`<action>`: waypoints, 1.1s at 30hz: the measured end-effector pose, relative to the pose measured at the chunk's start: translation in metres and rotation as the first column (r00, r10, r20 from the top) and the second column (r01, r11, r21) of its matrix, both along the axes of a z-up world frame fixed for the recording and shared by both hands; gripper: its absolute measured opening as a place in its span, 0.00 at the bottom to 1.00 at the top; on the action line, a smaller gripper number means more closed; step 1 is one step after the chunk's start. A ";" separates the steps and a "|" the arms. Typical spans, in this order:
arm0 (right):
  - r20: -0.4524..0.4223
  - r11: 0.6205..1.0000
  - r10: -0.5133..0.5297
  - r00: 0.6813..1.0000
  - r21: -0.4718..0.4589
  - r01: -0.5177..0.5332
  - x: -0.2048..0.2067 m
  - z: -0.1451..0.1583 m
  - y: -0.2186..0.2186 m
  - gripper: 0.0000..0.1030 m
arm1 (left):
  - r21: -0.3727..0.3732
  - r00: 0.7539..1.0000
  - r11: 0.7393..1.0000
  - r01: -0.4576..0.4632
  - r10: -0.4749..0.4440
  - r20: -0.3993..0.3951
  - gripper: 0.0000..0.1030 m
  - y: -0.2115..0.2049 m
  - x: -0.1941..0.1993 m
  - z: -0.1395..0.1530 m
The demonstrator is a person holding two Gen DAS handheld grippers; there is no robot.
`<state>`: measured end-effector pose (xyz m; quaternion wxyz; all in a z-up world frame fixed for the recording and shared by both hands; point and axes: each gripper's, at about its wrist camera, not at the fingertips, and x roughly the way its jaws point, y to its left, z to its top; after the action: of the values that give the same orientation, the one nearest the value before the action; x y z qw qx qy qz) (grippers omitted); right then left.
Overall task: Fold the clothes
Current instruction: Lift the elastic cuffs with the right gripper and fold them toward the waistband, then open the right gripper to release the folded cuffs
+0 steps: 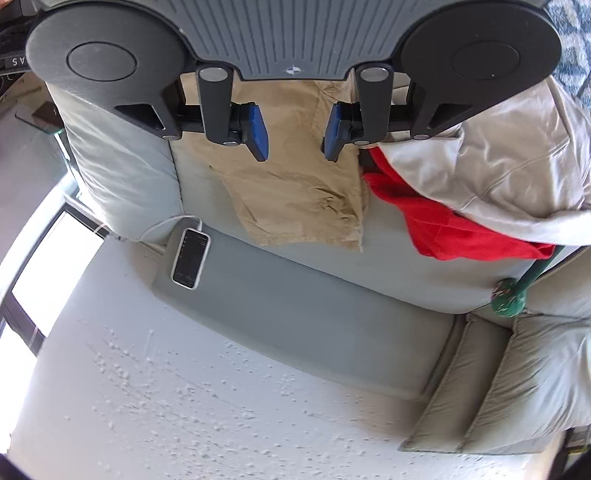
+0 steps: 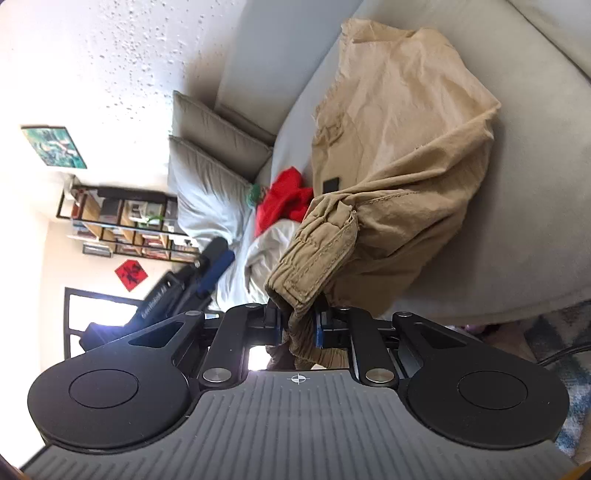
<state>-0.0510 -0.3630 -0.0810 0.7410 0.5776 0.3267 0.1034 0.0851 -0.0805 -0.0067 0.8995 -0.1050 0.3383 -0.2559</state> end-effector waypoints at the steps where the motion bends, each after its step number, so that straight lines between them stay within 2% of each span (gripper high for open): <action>1: 0.003 1.000 -0.014 1.000 0.000 0.014 0.009 0.003 -0.001 0.16 | -0.005 1.000 1.000 -0.014 0.014 -0.007 0.31 0.003 0.002 -0.003; 6: 0.010 0.993 -0.105 0.994 -0.047 0.105 0.064 0.014 -0.007 0.16 | -0.005 0.999 1.000 -0.022 0.022 -0.038 0.31 0.007 0.004 -0.016; 9: 0.026 0.979 -0.157 0.987 -0.124 0.159 0.101 0.017 -0.013 0.17 | 0.013 0.998 1.000 -0.015 0.016 -0.054 0.34 0.003 0.004 -0.026; 10: 0.027 0.971 -0.165 0.986 -0.170 0.167 0.117 0.015 -0.016 0.22 | 0.019 0.998 1.000 -0.013 0.014 -0.059 0.35 0.002 0.004 -0.029; 11: 0.019 0.961 -0.165 0.986 -0.224 0.165 0.134 0.013 -0.019 0.32 | 0.024 0.998 1.000 -0.010 0.012 -0.064 0.37 0.001 0.004 -0.032; 12: -0.008 0.950 -0.153 0.988 -0.276 0.145 0.150 0.010 -0.024 0.46 | 0.030 0.998 1.000 -0.008 0.010 -0.070 0.39 -0.001 0.004 -0.036; 16: -0.058 0.939 -0.105 0.993 -0.335 0.079 0.166 0.008 -0.034 0.49 | 0.053 0.996 0.999 0.002 0.003 -0.092 0.39 -0.005 0.005 -0.049; 18: -0.066 0.909 -0.100 0.993 -0.412 0.065 0.159 0.009 -0.038 0.55 | 0.071 0.995 0.997 0.007 0.000 -0.096 0.39 -0.012 0.006 -0.056; 20: -0.074 0.873 -0.097 0.993 -0.485 0.049 0.152 0.010 -0.042 0.57 | 0.095 0.997 0.995 0.013 -0.005 -0.083 0.39 -0.021 0.009 -0.061; 23: -0.086 0.808 -0.093 0.992 -0.589 0.024 0.142 0.011 -0.049 0.57 | 0.168 1.000 0.986 0.024 -0.022 -0.014 0.38 -0.039 0.019 -0.066; 24: -0.090 0.784 -0.091 0.992 -0.621 0.016 0.138 0.011 -0.051 0.54 | 0.200 0.999 0.979 0.032 -0.032 -0.002 0.37 -0.047 0.024 -0.069; 26: -0.099 0.730 -0.090 0.991 -0.683 -0.002 0.131 0.012 -0.055 0.44 | 0.253 0.998 0.966 0.054 -0.057 0.007 0.34 -0.063 0.036 -0.076; 28: -0.107 0.672 -0.089 0.990 -0.740 -0.020 0.124 0.012 -0.059 0.43 | 0.302 0.997 0.951 0.071 -0.074 0.000 0.30 -0.077 0.044 -0.083; 30: -0.119 0.608 -0.100 0.988 -0.793 -0.034 0.119 0.009 -0.063 0.45 | 0.379 0.998 0.923 0.070 -0.065 -0.026 0.33 -0.089 0.049 -0.095; 31: -0.126 0.589 -0.119 0.985 -0.807 -0.032 0.119 0.004 -0.067 0.47 | 0.422 0.997 0.904 0.071 -0.052 -0.055 0.37 -0.094 0.053 -0.104; 32: -0.134 0.595 -0.140 0.981 -0.803 -0.025 0.117 -0.002 -0.072 0.58 | 0.426 0.997 0.902 0.067 -0.042 -0.069 0.41 -0.093 0.054 -0.108; 33: -0.142 0.627 -0.157 0.977 -0.779 -0.012 0.114 -0.008 -0.080 0.66 | 0.413 0.997 0.908 0.061 -0.033 -0.076 0.41 -0.090 0.055 -0.110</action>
<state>0.0633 -0.4429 -0.0893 0.8846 0.2229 0.3869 -0.1347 0.1402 -0.1705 -0.1168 0.8828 0.0881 0.4176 -0.1960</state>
